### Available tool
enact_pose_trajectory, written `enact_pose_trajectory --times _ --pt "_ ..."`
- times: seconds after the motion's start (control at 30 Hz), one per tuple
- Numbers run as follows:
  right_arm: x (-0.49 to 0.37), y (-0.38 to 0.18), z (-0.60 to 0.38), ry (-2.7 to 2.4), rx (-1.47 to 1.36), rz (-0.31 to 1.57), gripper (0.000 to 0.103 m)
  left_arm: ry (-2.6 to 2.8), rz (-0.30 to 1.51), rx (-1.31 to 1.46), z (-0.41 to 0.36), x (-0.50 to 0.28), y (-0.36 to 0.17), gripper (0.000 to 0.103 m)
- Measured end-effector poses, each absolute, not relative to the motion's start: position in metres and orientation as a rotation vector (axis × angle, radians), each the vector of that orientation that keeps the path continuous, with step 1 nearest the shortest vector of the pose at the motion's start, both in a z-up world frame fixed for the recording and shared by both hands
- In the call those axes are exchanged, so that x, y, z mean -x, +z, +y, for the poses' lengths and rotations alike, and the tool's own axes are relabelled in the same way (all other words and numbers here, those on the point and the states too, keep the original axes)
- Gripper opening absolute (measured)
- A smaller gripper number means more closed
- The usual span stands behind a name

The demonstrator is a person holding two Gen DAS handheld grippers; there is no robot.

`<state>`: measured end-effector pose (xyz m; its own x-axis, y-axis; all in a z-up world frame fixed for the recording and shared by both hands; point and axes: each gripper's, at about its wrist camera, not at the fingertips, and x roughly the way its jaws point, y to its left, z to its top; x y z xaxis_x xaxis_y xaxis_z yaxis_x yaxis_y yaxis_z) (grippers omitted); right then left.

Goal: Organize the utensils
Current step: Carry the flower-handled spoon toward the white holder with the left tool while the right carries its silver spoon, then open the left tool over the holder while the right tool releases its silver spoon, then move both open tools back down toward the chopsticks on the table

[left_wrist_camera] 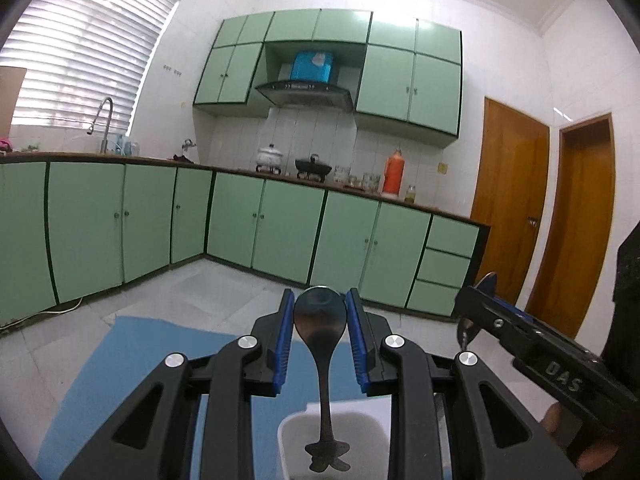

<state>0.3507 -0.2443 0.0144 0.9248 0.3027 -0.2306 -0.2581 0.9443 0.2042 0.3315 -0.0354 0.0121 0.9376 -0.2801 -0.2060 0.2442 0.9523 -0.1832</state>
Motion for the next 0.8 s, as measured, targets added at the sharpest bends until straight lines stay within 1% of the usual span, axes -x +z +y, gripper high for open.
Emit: enact_pose_trajectory --times 0.33,0.53,0.6,0.63,0.7,0.73,0.8 --pt "-0.337 -0.015 -0.233 0.306 -0.160 0.336 0.034 -0.274 0.319 0.127 -0.038 -0.326 -0.019 0.026" --pt "-0.332 -0.023 -0.226 0.311 -0.145 0.359 0.034 -0.277 0.348 0.113 -0.041 -0.323 -0.027 0.026" --pt "-0.328 -0.023 -0.226 0.301 -0.145 0.352 0.036 -0.280 0.348 0.110 -0.042 -0.321 -0.027 0.033" --pt "-0.327 -0.023 -0.226 0.302 -0.149 0.351 0.037 -0.281 0.344 0.109 -0.042 -0.320 -0.026 0.034" --pt "-0.326 -0.023 -0.228 0.296 -0.157 0.350 0.038 -0.283 0.340 0.110 -0.042 -0.318 -0.024 0.039" --pt "-0.324 -0.023 -0.230 0.292 -0.162 0.347 0.040 -0.282 0.336 0.113 -0.042 -0.317 -0.023 0.041" --pt "-0.321 -0.021 -0.234 0.281 -0.175 0.338 0.044 -0.279 0.327 0.117 -0.040 -0.313 -0.022 0.050"
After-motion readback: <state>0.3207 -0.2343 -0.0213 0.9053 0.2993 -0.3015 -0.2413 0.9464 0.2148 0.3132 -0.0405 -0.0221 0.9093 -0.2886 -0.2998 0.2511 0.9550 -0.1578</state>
